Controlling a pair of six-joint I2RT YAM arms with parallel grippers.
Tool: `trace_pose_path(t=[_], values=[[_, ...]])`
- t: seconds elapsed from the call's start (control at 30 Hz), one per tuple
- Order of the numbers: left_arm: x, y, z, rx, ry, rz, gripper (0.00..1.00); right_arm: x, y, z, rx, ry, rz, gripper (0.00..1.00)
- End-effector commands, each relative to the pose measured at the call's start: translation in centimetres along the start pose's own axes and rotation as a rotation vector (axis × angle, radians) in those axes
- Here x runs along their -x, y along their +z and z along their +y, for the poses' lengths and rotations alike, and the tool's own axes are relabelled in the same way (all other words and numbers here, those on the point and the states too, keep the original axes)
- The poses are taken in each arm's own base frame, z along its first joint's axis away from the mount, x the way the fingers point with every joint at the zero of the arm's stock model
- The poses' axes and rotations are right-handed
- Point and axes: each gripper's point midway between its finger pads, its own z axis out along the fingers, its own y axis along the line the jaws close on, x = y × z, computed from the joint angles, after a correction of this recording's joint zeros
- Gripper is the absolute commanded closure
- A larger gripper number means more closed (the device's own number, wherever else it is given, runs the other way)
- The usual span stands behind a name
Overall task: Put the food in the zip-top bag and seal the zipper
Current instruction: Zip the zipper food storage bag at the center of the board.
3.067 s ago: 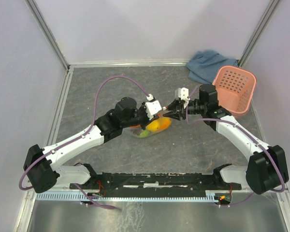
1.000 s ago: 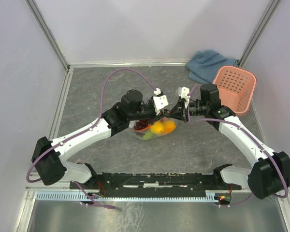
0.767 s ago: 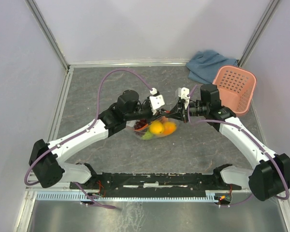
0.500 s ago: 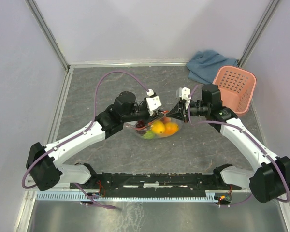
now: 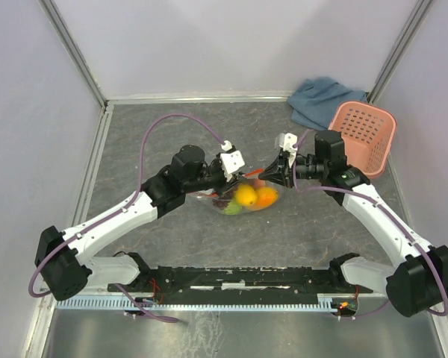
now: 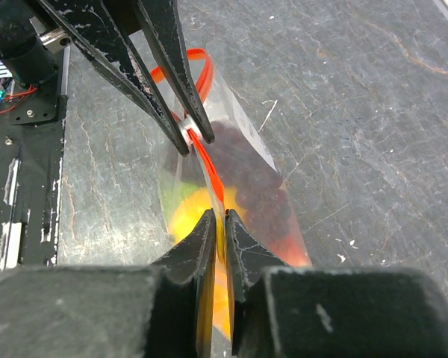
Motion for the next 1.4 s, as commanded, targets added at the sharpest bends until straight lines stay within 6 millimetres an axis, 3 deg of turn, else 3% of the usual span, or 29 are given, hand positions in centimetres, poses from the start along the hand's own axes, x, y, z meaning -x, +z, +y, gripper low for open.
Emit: trace_pose_path(t=[0.0,0.1,0.2,0.33,0.43,0.57,0.7,0.87,1.13,1.37], values=[[2.7,-0.2,0.3,-0.027,0.024,-0.056,0.97,1.5,-0.2,0.1,0.011,-0.034,-0.055,0.76],[3.0,0.3,0.1,-0.054,0.02,-0.048,0.97,1.8,0.0,0.3,0.028,-0.047,-0.063,0.61],[3.2,0.6,-0.2,-0.08,0.022,-0.055,0.97,2.1,0.5,0.3,0.044,-0.052,-0.064,0.53],[3.4,0.5,-0.4,-0.091,0.026,-0.062,0.97,2.2,1.3,0.2,0.072,-0.047,-0.064,0.52],[3.4,0.5,-0.4,-0.089,0.029,-0.063,0.97,2.5,1.7,0.4,0.1,-0.046,-0.069,0.58],[3.2,0.5,-0.5,-0.092,0.022,-0.054,0.97,3.1,1.7,0.4,0.1,-0.054,-0.076,0.82],[2.4,0.4,-0.2,-0.066,0.009,-0.025,0.97,3.6,1.3,0.4,0.088,-0.062,-0.075,0.98],[1.8,-0.7,1.1,0.05,-0.063,-0.001,0.97,3.4,0.5,-0.8,-0.016,-0.05,-0.039,0.98],[-0.8,-2.4,2.0,0.177,-0.143,0.054,0.97,2.9,-0.9,-2.9,-0.199,0.014,-0.036,0.98],[-1.9,-3.9,2.1,0.242,-0.199,0.058,0.97,1.8,-2.3,-4.5,-0.351,0.073,-0.016,0.98]])
